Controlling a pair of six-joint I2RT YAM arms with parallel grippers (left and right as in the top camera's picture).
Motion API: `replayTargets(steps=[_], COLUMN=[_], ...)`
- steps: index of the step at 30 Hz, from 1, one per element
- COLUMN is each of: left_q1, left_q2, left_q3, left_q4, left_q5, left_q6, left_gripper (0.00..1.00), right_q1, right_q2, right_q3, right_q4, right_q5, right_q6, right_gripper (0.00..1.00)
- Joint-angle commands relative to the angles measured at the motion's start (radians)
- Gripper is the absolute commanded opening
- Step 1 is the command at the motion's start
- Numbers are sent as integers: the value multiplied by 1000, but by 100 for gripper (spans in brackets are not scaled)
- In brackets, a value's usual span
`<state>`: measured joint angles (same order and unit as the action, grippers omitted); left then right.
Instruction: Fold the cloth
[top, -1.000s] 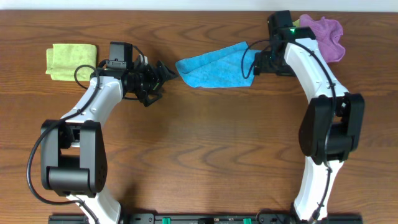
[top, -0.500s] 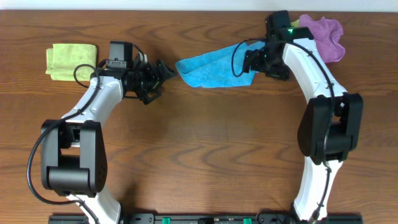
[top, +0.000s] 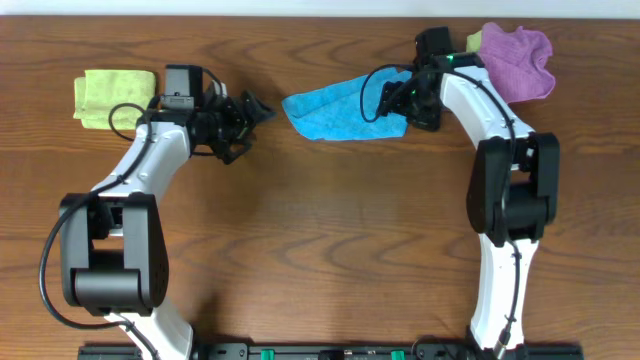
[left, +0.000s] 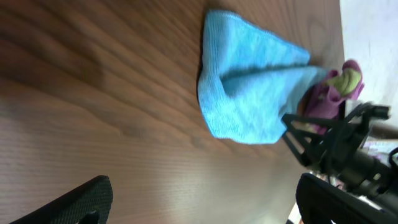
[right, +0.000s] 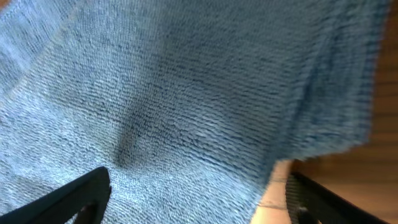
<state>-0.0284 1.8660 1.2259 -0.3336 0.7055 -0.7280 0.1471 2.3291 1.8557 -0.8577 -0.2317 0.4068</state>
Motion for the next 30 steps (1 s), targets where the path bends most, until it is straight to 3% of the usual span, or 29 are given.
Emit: replayTargets(steps=[1, 4, 10, 23, 30], left_q1=[26, 42, 63, 63, 60], left_q2=[-13, -13, -13, -13, -13], left_q3=[14, 14, 14, 14, 14], left_q4=[-3, -3, -3, 2, -11], left_q5=[-6, -6, -7, 3, 48], left_q6=[18, 17, 18, -47, -47], left_gripper=[95, 95, 95, 95, 96], right_q1=[18, 23, 46, 40, 40], right_q2=[22, 22, 21, -167, -181], right_q3=[-5, -5, -5, -5, -5], right_q4=[12, 13, 0, -330, -514], right_q5=[-39, -71, -72, 40, 156], right_q6=[40, 53, 52, 7, 0], right_gripper=[78, 61, 1, 1, 1])
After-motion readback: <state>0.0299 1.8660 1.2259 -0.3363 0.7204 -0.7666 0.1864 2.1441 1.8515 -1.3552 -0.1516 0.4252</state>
